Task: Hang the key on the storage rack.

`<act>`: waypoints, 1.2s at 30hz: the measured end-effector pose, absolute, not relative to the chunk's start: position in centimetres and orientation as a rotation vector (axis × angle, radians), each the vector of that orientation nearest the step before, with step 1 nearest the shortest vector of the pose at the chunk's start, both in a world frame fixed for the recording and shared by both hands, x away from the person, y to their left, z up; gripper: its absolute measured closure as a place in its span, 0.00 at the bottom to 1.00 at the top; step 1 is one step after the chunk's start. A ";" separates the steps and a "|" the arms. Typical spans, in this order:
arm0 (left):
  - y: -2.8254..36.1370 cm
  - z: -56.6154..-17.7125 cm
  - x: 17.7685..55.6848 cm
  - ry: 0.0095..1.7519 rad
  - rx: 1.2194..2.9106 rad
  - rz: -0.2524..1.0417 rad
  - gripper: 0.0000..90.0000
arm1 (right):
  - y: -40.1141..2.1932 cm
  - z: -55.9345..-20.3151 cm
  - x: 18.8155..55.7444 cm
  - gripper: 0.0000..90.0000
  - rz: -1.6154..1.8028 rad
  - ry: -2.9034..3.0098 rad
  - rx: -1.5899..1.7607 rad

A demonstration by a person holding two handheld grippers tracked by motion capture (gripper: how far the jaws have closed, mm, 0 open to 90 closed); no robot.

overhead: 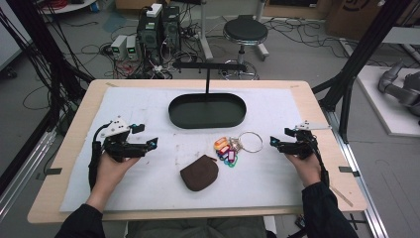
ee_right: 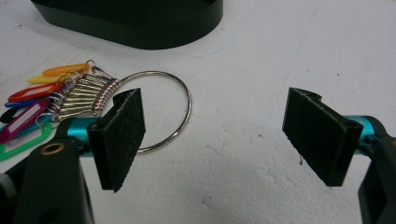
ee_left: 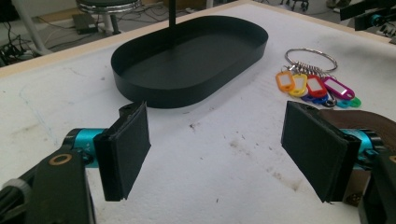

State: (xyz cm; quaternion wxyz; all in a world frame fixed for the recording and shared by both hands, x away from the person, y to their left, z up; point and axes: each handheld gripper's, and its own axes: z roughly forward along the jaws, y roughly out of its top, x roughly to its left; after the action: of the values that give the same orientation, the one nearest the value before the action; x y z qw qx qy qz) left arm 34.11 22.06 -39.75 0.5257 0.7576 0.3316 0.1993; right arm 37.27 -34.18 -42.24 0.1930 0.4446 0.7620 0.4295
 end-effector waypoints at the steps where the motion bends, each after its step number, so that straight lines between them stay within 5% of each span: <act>1: 22.0 -39.8 34.1 0.794 1.811 0.478 0.26 | -34.2 -42.2 37.2 0.24 1.203 2.137 1.256; 16: 21.9 -40.0 34.2 0.798 1.825 0.481 0.26 | -34.0 -42.6 37.5 0.31 1.185 2.151 1.282; 36: 21.9 -40.4 34.0 0.815 1.824 0.475 0.26 | -29.7 -44.3 39.7 0.75 1.020 2.255 1.271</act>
State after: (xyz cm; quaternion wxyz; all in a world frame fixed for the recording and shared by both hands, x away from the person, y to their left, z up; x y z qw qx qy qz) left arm 33.97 21.90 -40.41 0.5174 0.7601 0.3397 0.1978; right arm 39.66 -29.67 -44.28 0.1786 0.4495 0.7975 0.3606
